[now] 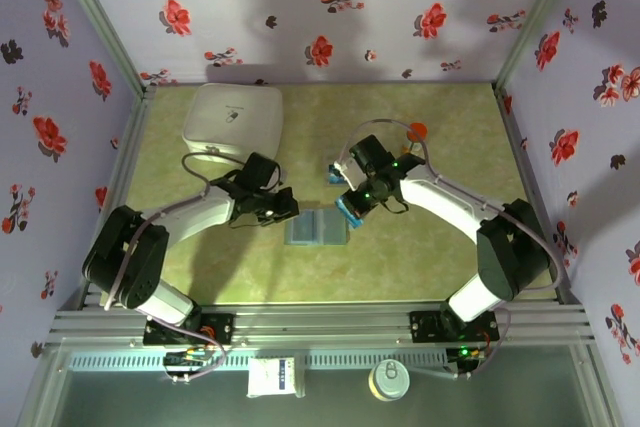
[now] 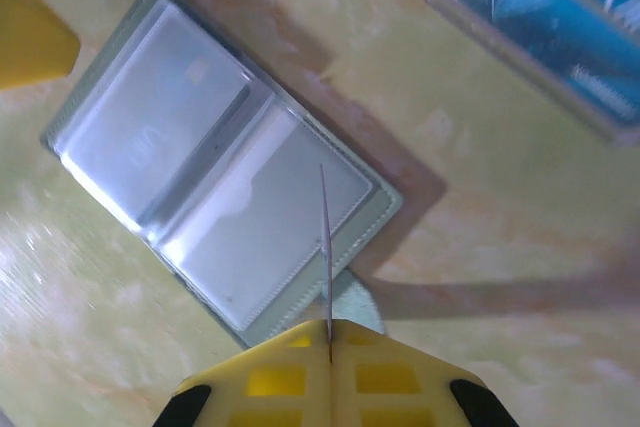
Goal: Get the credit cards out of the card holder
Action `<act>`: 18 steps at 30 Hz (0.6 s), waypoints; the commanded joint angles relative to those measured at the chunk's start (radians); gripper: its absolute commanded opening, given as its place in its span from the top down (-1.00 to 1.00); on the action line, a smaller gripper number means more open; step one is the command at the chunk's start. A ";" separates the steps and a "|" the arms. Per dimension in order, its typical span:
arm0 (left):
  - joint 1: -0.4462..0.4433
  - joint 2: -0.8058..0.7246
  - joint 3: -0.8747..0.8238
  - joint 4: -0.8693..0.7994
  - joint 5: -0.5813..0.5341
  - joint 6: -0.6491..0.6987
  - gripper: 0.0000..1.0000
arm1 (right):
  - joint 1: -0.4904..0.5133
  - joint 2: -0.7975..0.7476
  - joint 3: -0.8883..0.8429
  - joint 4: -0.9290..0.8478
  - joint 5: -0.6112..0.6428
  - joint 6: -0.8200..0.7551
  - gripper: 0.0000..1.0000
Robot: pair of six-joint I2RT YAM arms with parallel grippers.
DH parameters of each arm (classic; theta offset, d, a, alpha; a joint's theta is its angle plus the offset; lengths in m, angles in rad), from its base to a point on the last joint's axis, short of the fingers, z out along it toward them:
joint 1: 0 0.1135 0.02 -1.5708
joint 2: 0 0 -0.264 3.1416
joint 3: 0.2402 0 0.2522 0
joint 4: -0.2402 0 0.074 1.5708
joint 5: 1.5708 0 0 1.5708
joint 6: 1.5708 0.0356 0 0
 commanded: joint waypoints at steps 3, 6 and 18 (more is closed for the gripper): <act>0.012 -0.059 -0.045 0.011 -0.018 -0.017 0.93 | -0.010 0.026 0.104 -0.142 0.095 -0.420 1.00; 0.022 -0.081 -0.064 0.012 -0.024 -0.020 0.93 | -0.011 0.064 0.165 -0.189 0.151 -0.506 1.00; 0.044 -0.122 -0.085 -0.012 -0.032 -0.023 0.93 | -0.097 0.234 0.434 -0.296 0.072 -0.734 1.00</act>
